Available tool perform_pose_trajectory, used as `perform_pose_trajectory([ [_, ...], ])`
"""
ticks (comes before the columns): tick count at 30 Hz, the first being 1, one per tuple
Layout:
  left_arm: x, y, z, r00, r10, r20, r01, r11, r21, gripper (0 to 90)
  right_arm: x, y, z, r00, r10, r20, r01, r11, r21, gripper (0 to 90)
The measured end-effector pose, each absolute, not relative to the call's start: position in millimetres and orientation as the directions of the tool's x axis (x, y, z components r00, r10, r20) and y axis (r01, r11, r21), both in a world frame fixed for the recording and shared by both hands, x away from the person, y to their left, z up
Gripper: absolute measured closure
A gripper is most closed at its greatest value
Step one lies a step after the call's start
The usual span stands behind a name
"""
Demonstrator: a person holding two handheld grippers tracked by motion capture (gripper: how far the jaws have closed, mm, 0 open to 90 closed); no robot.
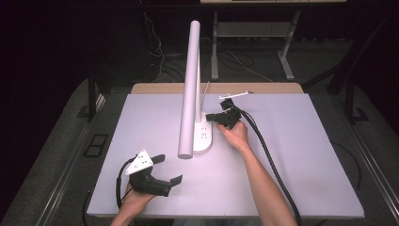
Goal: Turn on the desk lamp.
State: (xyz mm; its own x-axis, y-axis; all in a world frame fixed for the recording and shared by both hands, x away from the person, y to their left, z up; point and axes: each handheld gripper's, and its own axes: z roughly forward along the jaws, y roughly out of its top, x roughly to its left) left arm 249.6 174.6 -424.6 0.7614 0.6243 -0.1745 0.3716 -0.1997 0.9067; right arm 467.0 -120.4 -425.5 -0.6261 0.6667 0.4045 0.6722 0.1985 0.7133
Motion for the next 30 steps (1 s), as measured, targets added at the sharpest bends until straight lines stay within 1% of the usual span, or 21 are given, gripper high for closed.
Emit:
perform_pose_trajectory([
  [11,249.8,172.8,-425.5,0.761,0.625,-0.174,0.377,-0.207,0.903,0.0,453.4,-134.7,-403.1,-0.652,0.663,0.368,0.639,0.219,0.737,89.2],
  [15,249.6,172.8,-425.4,0.761,0.625,-0.175,0.377,-0.207,0.903,0.0,448.4,-141.8,-393.8,-0.669,0.666,0.332,0.608,0.233,0.759,89.2],
  [21,249.7,172.7,-425.4,0.761,0.625,-0.173,0.377,-0.209,0.902,0.0,439.8,-153.3,-380.9,-0.673,0.669,0.316,0.598,0.241,0.765,89.0],
  [22,249.8,172.8,-425.5,0.762,0.624,-0.173,0.377,-0.209,0.902,0.0,438.3,-155.2,-378.9,-0.673,0.669,0.316,0.596,0.239,0.766,84.3],
  [23,249.8,172.6,-425.5,0.762,0.624,-0.175,0.377,-0.207,0.903,0.0,435.0,-158.7,-374.7,-0.668,0.67,0.325,0.605,0.234,0.761,74.9],
  [24,249.8,172.6,-425.5,0.762,0.624,-0.175,0.377,-0.207,0.903,0.0,435.0,-158.7,-374.7,-0.668,0.67,0.325,0.605,0.234,0.761,74.9],
  [25,249.9,172.6,-425.6,0.762,0.623,-0.177,0.378,-0.205,0.903,0.0,433.4,-160.2,-373.1,-0.665,0.669,0.331,0.61,0.232,0.757,68.9],
  [26,250.0,172.7,-425.7,0.762,0.622,-0.181,0.38,-0.202,0.903,0.0,429.0,-162.5,-369.7,-0.66,0.676,0.326,0.618,0.243,0.747,58.3],
  [27,250.3,172.6,-426.0,0.762,0.622,-0.182,0.38,-0.201,0.903,0.0,429.0,-162.5,-369.7,-0.66,0.676,0.326,0.618,0.243,0.747,58.3],
  [30,250.6,172.5,-426.2,0.761,0.623,-0.181,0.382,-0.204,0.901,0.0,421.0,-167.5,-366.0,-0.655,0.696,0.294,0.612,0.261,0.747,41.4],
])
